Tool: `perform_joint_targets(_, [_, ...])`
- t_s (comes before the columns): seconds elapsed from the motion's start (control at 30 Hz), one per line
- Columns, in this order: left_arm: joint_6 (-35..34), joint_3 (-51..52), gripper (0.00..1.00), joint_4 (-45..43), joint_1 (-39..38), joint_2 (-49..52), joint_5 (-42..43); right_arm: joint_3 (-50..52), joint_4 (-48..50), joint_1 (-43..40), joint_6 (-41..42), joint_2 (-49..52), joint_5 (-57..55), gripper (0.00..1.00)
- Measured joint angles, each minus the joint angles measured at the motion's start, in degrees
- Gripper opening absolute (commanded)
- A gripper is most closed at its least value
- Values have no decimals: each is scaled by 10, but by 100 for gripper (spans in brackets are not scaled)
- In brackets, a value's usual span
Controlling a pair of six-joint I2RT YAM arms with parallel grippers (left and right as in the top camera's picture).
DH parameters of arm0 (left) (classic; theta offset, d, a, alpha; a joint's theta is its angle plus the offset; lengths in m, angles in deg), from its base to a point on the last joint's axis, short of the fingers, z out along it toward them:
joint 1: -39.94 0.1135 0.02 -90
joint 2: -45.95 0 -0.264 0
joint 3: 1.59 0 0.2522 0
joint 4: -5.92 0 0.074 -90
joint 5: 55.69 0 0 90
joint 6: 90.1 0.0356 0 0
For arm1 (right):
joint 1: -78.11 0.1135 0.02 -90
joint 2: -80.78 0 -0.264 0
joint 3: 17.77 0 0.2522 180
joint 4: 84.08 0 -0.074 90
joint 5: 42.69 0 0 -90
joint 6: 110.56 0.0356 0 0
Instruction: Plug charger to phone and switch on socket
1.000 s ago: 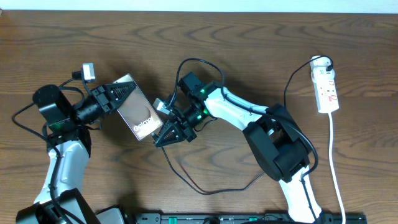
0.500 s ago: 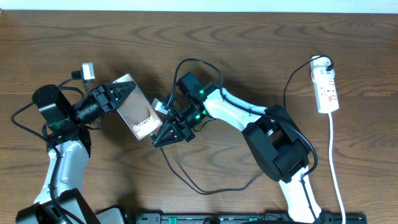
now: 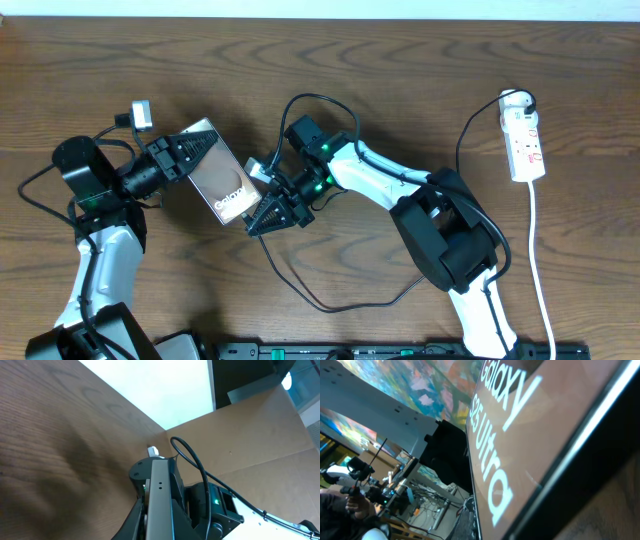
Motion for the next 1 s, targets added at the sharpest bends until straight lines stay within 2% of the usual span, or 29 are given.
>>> perform_joint_targets(1.0, [6,0,7,0,0,0,0,0,-3,-5,0,0,0,1])
